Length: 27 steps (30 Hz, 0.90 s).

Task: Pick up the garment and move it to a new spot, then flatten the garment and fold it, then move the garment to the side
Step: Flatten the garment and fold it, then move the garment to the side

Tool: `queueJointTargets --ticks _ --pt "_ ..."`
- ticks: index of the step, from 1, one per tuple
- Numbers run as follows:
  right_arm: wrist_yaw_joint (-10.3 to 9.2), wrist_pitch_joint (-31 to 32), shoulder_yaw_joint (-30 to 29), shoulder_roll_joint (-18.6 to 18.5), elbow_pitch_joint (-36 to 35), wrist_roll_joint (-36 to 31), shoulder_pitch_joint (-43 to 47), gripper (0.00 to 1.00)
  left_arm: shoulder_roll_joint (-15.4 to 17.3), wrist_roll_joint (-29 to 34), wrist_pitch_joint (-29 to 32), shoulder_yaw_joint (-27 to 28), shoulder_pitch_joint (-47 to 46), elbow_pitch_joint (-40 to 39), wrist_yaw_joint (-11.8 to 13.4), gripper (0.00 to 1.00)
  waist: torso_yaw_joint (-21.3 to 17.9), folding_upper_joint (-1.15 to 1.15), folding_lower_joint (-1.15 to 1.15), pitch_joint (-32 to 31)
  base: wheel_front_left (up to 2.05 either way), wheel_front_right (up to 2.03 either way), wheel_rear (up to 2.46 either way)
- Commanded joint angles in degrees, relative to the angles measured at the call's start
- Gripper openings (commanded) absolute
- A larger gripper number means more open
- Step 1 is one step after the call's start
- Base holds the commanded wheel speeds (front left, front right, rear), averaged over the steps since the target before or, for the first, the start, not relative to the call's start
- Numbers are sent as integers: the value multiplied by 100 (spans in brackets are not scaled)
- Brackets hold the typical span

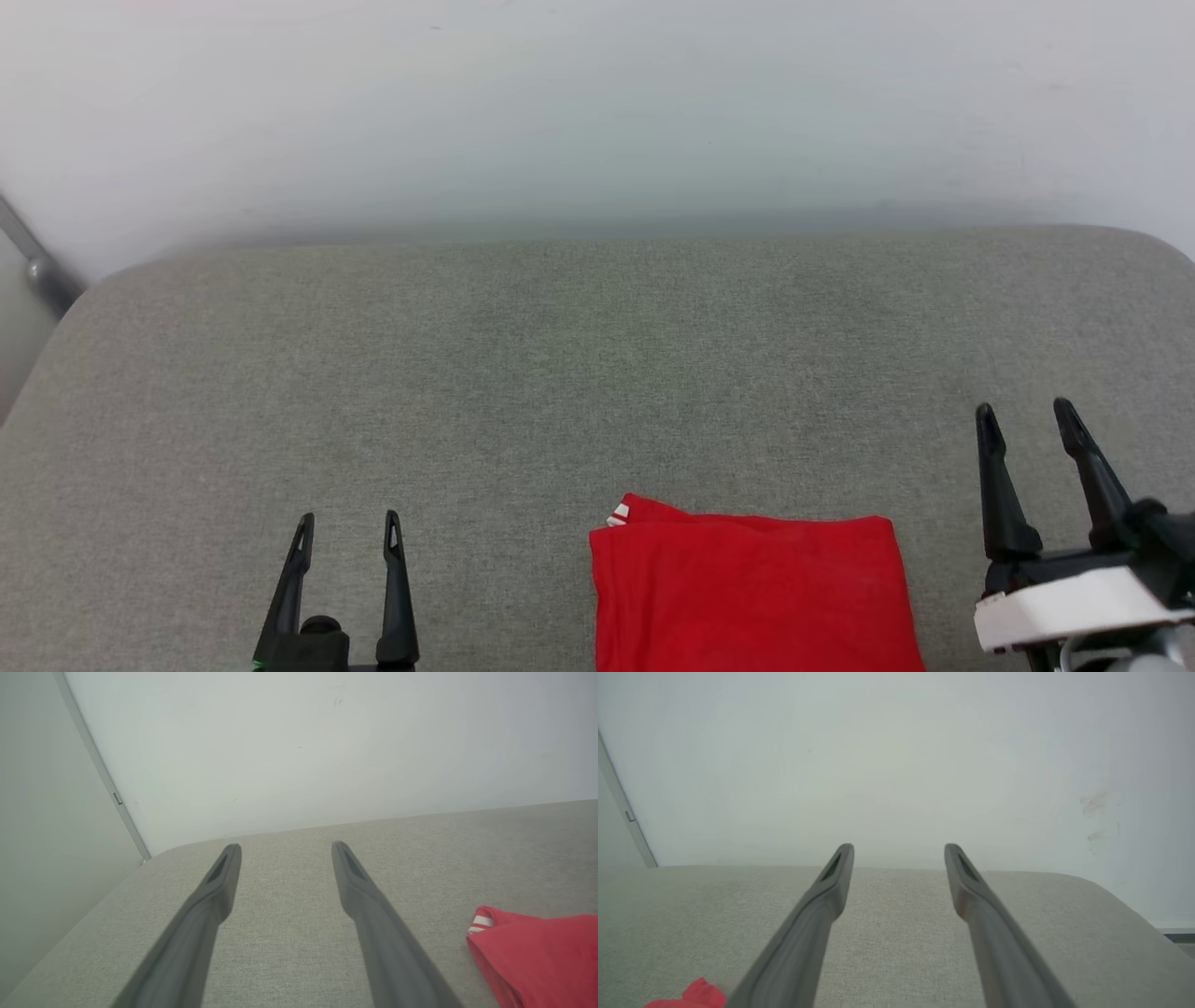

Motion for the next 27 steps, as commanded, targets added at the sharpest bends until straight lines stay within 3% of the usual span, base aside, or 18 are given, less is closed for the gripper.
queueJointTargets --ticks 1,14,27 --pt "-5 -18 -116 144 -207 -21 218 100 -17 -23 -12 5 55 -26 -27 100 11 0 0 -19 0 0 0" --pt "-5 -21 -241 417 -667 270 1228 100 -121 -40 -12 29 170 -43 -135 100 103 0 0 -137 0 0 0" --pt "-5 -21 -202 417 -808 70 1050 100 -175 -18 -12 100 210 -61 -188 100 129 0 0 -112 0 0 0"
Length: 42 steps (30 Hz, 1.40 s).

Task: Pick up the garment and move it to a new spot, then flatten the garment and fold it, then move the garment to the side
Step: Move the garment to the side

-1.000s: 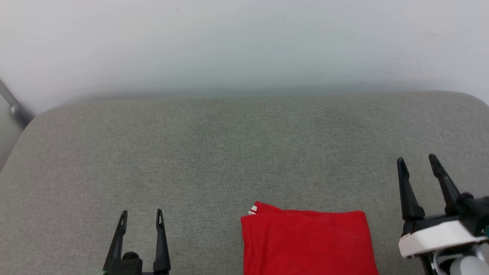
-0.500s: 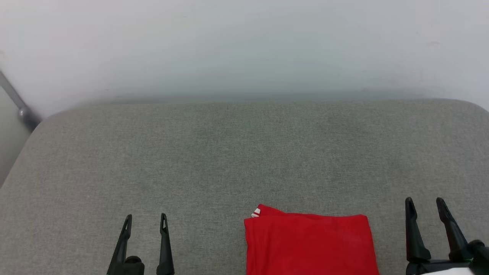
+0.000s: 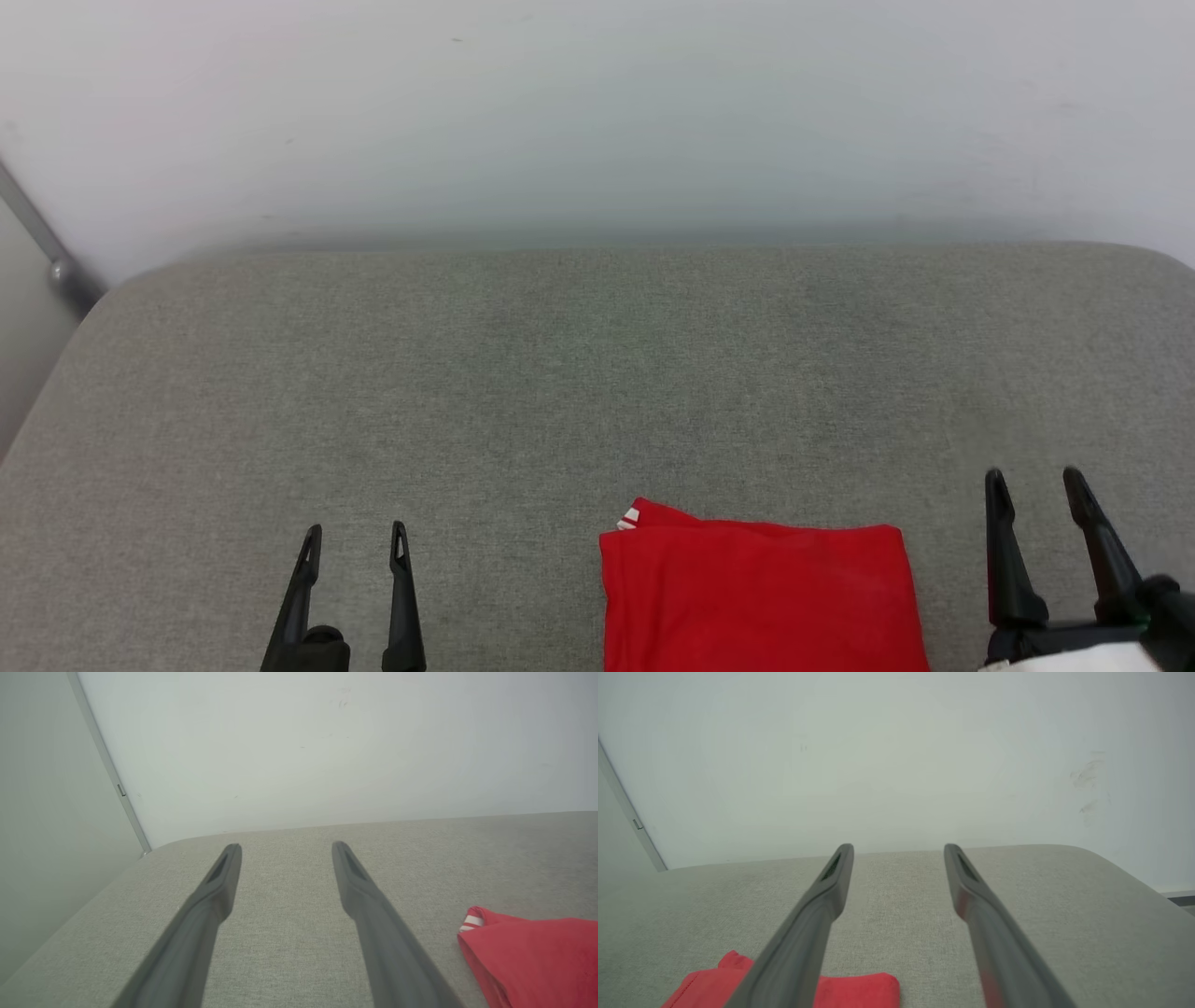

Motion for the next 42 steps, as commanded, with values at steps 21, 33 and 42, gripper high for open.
queueJointTargets --ticks 21,33,42 --pt "-5 3517 1628 -2480 -56 1576 -2395 100 -58 60 -12 82 -42 -82 -96 100 22 0 0 311 0 0 0" --pt "-5 6376 2087 -3497 35 4132 -1643 100 -99 85 -12 26 -415 -111 -145 100 90 0 0 900 0 0 0" --pt "-4 6357 2216 -3282 311 4638 -1634 100 -97 108 -12 -53 -879 -140 -241 100 244 0 0 1561 0 0 0"
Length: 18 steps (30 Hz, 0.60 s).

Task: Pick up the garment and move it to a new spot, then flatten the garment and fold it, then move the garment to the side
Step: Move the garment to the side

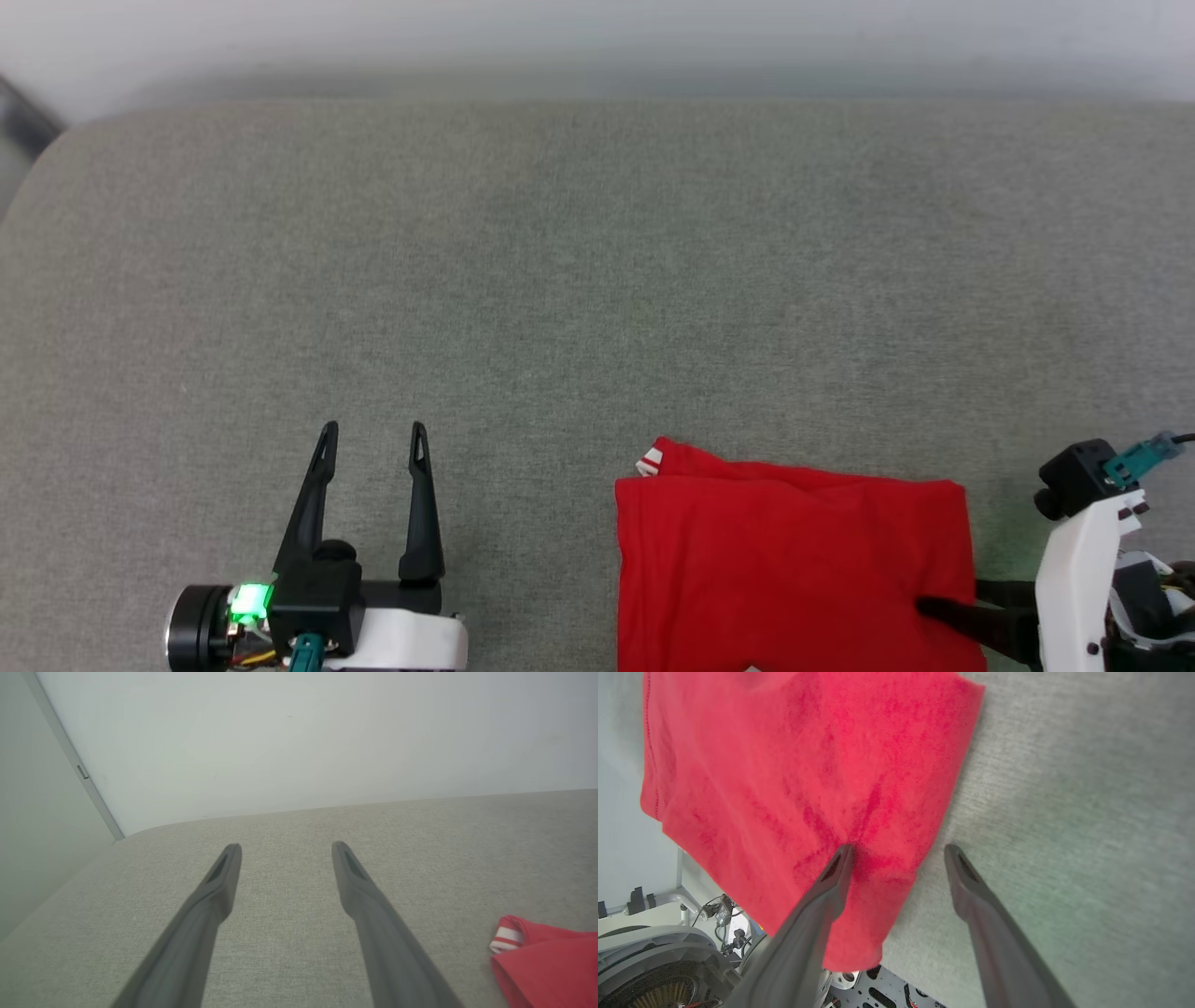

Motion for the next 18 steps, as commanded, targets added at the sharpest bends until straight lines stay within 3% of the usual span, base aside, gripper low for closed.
queueJointTargets --ticks 1,7,11,12,13,18 --pt "-4 -45 59 111 78 140 -89 100 -12 13 -12 -18 -148 -14 -43 100 116 0 0 248 0 0 0" --pt "-4 -88 502 317 287 372 -192 100 -25 13 -12 -70 -359 0 -35 100 265 0 0 519 0 0 0" --pt "-6 -194 1027 245 403 416 -200 100 -40 -18 -12 -116 -408 45 5 100 362 0 0 560 0 0 0" --pt "-6 -251 1091 202 390 406 -214 36 -43 -22 -12 -121 -400 53 4 100 372 0 0 541 0 0 0" --pt "-6 -312 1134 159 380 405 -245 0 -43 -28 -12 -117 -380 65 10 100 374 0 0 510 0 0 0" --pt "-6 -702 1213 -179 225 408 -531 0 -32 -48 -12 -65 -252 124 45 100 319 0 0 260 0 0 0"
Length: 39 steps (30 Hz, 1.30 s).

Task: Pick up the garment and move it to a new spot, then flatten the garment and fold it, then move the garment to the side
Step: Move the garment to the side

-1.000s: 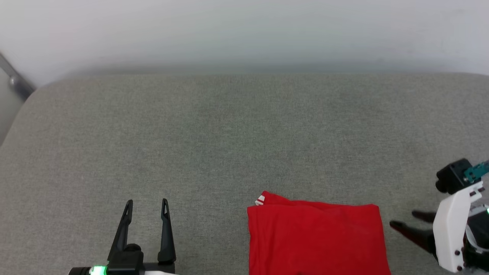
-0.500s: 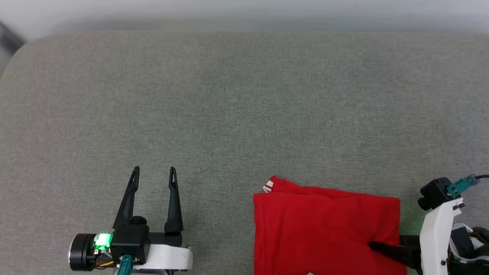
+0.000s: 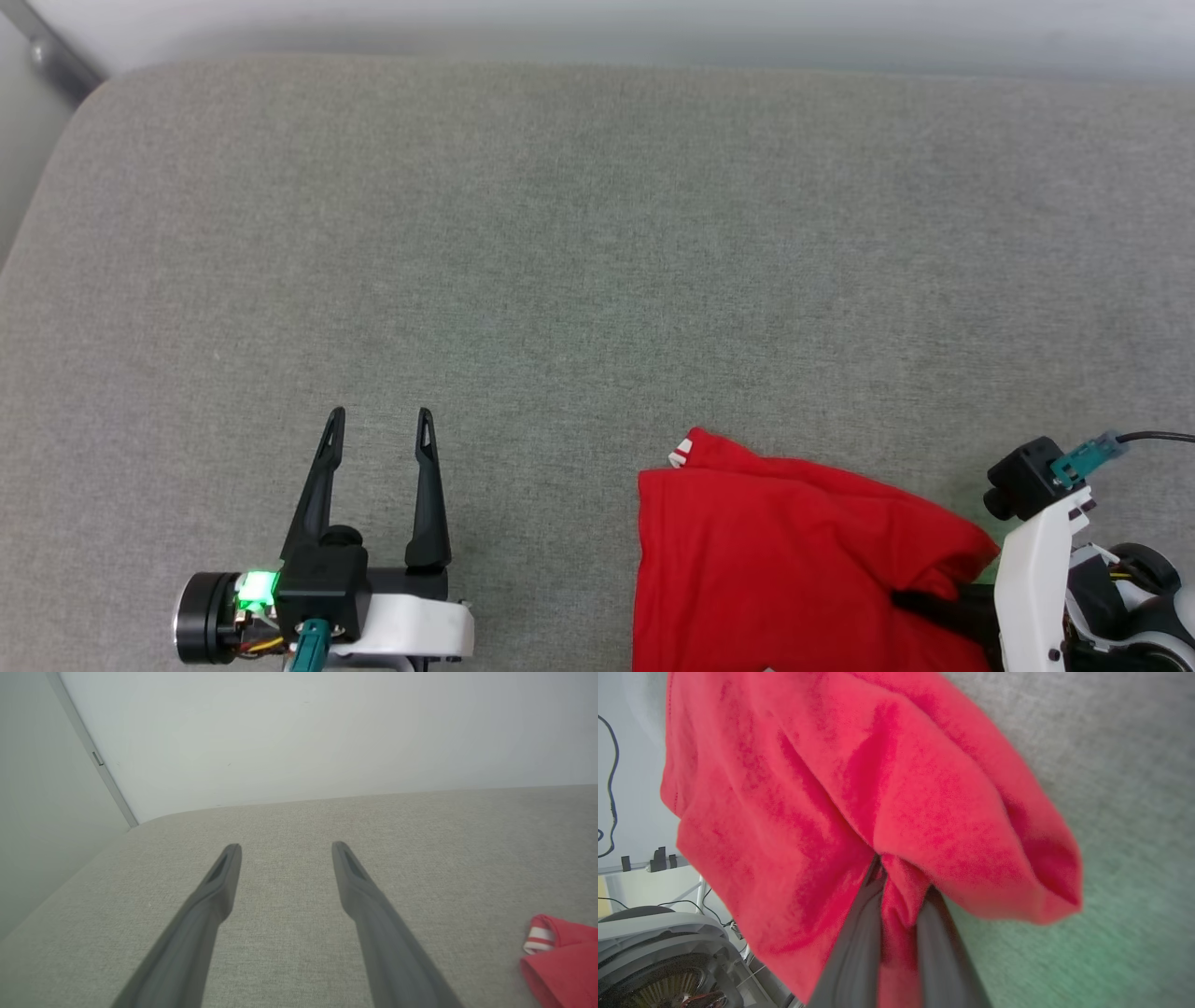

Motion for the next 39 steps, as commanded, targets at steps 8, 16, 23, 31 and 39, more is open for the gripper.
queueJointTargets --ticks 8,16,23,31,39 --pt "-8 -263 196 -608 -336 -21 -614 0 15 -70 -12 155 379 7 49 100 -490 0 0 -667 0 0 0" --pt "-8 -18 202 -1283 -622 -183 -1193 0 0 -84 -12 266 541 -108 32 100 -1150 0 0 -718 0 0 0" --pt "-8 -89 25 -1819 -84 -740 -1981 0 89 23 -12 369 187 -290 -31 100 -1791 0 0 20 0 0 0" --pt "-8 -357 -391 -1869 768 -1188 -2386 0 282 82 -11 444 -59 -509 -50 100 -1853 0 0 752 0 0 0" --pt "-9 -505 -982 -2053 1732 -1775 -2782 0 483 106 -12 555 -317 -873 13 100 -1897 0 0 1461 0 0 0"
